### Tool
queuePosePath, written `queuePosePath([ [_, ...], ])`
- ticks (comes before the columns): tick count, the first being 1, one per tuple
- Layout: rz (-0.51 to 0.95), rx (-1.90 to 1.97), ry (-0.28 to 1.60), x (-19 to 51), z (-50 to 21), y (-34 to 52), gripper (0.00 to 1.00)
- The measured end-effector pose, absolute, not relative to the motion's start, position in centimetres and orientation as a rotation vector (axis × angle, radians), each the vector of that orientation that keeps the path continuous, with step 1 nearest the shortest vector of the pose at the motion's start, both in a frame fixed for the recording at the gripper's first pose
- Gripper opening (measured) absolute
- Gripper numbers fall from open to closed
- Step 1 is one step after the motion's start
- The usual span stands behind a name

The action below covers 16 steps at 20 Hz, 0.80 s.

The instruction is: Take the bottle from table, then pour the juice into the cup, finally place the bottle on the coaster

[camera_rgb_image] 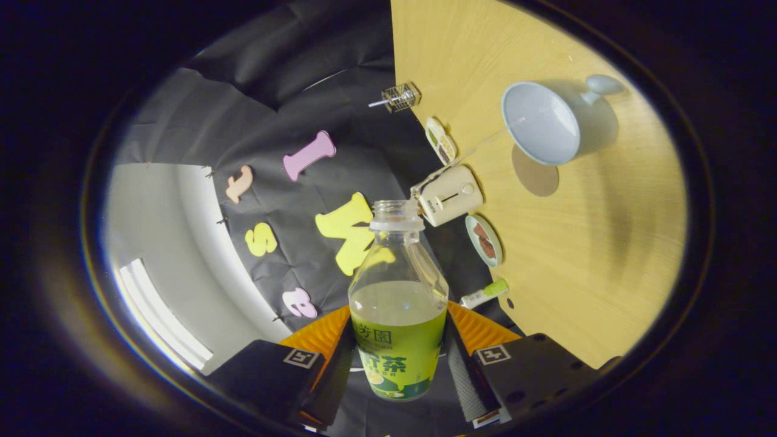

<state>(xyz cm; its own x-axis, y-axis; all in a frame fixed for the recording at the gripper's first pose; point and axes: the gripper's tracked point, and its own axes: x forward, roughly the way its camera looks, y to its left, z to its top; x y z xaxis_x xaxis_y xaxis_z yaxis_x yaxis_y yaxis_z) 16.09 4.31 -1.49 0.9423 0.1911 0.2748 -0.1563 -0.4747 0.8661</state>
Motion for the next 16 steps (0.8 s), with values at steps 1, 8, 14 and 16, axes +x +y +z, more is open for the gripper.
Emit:
queuePosePath([
  [1,0.412,2.038,0.026,16.1,-1.3,4.3,0.78],
  [8,0.443,2.111,0.04,16.1,0.5,4.5,0.78],
  [14,0.477,2.149,0.045,15.5,2.3,4.1,0.78],
  [16,0.475,2.174,0.034,15.6,2.5,3.6,0.78],
])
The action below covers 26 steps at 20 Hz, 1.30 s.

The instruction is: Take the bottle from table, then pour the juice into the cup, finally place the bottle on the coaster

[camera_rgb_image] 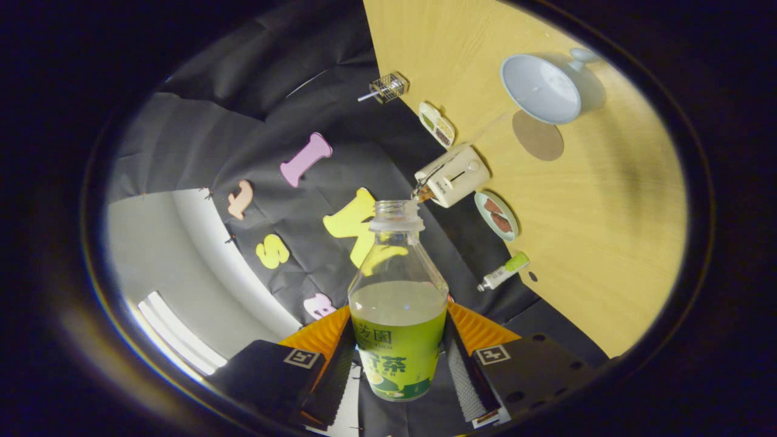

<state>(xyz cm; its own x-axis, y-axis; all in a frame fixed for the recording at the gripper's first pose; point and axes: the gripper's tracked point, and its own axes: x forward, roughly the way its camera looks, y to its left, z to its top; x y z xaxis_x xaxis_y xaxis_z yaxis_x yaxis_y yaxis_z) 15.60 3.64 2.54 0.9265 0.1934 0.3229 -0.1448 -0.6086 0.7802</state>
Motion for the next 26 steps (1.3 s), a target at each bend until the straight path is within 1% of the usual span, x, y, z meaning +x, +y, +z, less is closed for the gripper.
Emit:
queuePosePath([
  [10,0.505,2.329,-0.002,14.6,3.8,1.4,0.78],
  [18,0.496,2.433,-0.021,15.2,3.3,-1.7,0.78],
  [26,0.478,2.452,0.028,15.7,2.5,-1.6,0.78],
])
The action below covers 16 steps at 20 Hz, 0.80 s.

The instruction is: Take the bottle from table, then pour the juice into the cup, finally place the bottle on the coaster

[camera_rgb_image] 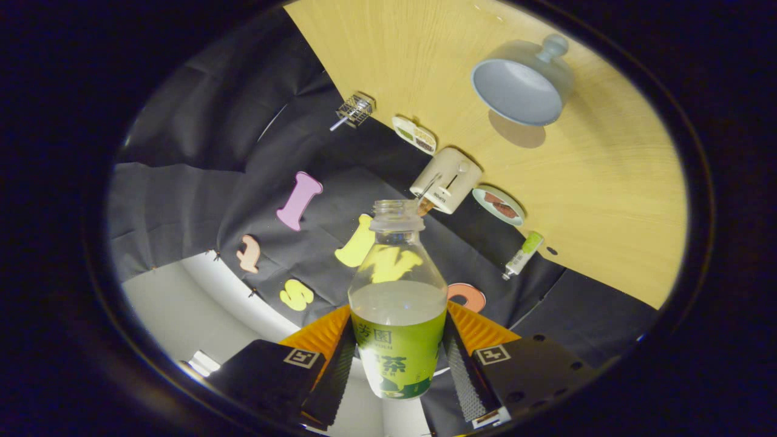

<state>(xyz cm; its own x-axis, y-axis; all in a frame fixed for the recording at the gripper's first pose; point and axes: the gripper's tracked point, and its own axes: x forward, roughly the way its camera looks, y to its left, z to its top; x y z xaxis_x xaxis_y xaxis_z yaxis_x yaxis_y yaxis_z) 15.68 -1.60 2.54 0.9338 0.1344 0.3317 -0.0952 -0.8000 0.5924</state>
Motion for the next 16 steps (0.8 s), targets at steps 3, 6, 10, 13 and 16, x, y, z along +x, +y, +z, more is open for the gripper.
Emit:
queuePosePath([
  [3,0.464,2.373,0.047,15.9,2.9,-0.8,0.78],
  [6,0.422,2.218,0.065,15.9,3.0,0.0,0.78],
  [10,0.387,2.07,0.086,16.0,2.8,1.3,0.78],
  [13,0.326,1.883,0.151,16.2,1.6,2.8,0.78],
  [16,0.317,1.683,0.177,17.0,1.2,4.3,0.78],
])
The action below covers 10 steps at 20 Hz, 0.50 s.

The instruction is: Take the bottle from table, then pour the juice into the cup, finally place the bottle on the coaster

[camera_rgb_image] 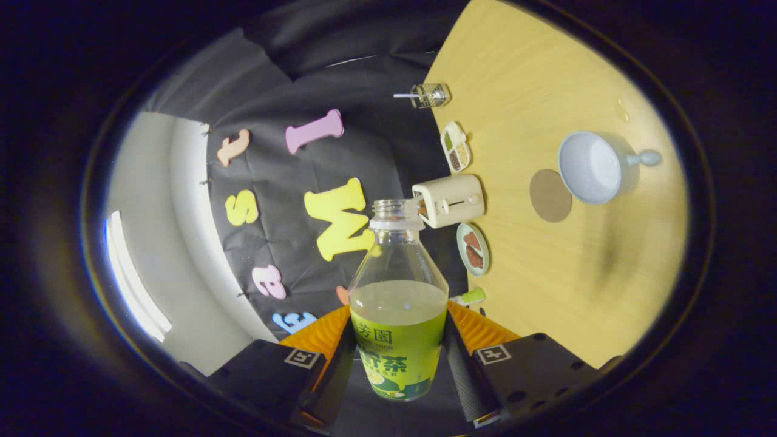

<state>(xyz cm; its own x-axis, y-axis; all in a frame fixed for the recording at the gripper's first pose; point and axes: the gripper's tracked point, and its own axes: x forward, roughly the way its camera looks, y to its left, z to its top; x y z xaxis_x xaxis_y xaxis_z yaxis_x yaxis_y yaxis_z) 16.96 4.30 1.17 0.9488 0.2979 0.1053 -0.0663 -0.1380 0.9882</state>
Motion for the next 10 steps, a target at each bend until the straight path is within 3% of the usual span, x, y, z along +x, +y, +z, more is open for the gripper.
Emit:
queuePosePath([
  [10,0.214,1.001,0.163,17.8,1.1,5.2,0.78],
])
